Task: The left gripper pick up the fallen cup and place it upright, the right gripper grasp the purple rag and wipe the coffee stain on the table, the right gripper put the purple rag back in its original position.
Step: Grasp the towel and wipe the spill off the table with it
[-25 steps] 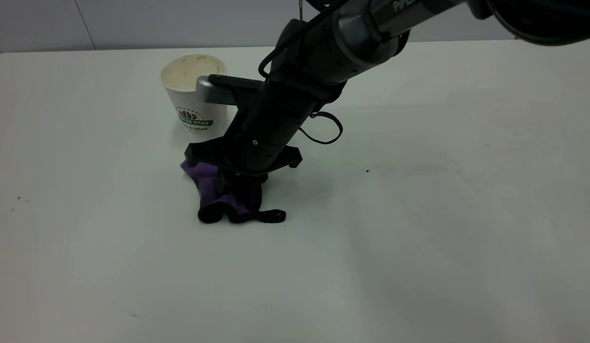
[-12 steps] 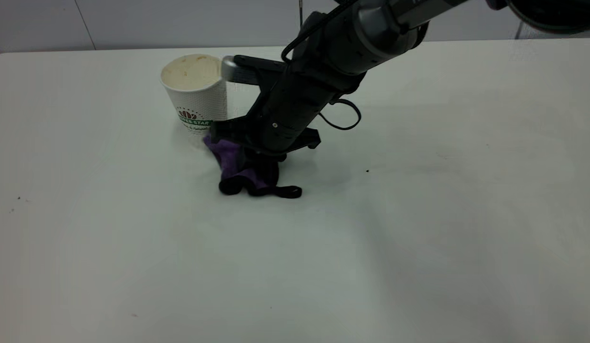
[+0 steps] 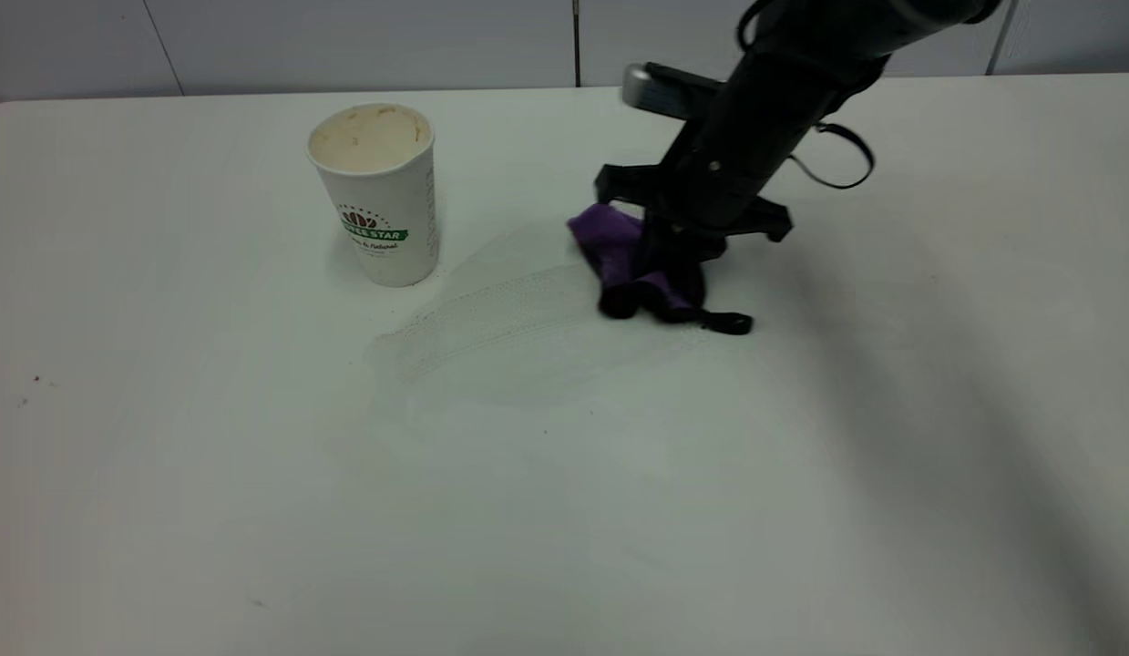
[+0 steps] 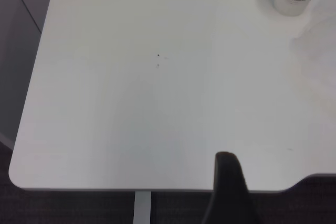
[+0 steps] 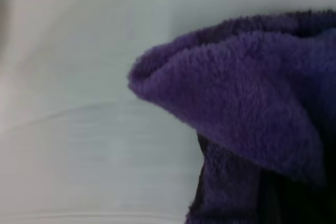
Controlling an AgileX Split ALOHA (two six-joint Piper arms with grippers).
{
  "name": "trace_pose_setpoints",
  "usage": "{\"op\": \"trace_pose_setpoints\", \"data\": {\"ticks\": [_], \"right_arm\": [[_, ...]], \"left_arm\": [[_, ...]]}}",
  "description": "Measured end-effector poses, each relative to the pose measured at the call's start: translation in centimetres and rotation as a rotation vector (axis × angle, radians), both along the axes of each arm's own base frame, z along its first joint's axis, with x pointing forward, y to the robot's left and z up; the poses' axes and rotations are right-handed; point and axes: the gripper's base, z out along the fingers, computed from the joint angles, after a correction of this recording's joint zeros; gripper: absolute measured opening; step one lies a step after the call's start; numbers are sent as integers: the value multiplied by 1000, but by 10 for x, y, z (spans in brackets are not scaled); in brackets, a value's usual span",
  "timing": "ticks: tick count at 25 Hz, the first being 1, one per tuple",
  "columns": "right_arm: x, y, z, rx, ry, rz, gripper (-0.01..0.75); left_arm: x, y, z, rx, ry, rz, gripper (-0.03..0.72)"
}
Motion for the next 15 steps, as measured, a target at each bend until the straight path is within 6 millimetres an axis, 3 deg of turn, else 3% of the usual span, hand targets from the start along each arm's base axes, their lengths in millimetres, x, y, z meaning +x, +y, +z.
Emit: {"op": "trace_pose_setpoints", "data": {"ticks": [5, 8, 12, 15], "right_arm": [[17, -79, 4, -43, 76, -93, 67], [21, -114, 7, -73, 96, -122, 77], [22, -135, 15, -150, 85, -89, 156], [21, -137, 29, -179, 94, -54, 334]], "left_arm": [[0, 0, 0, 0, 0, 0, 536], [0, 0, 0, 0, 0, 0, 536], [0, 0, 0, 0, 0, 0, 536], [0, 0, 0, 0, 0, 0, 536]]}}
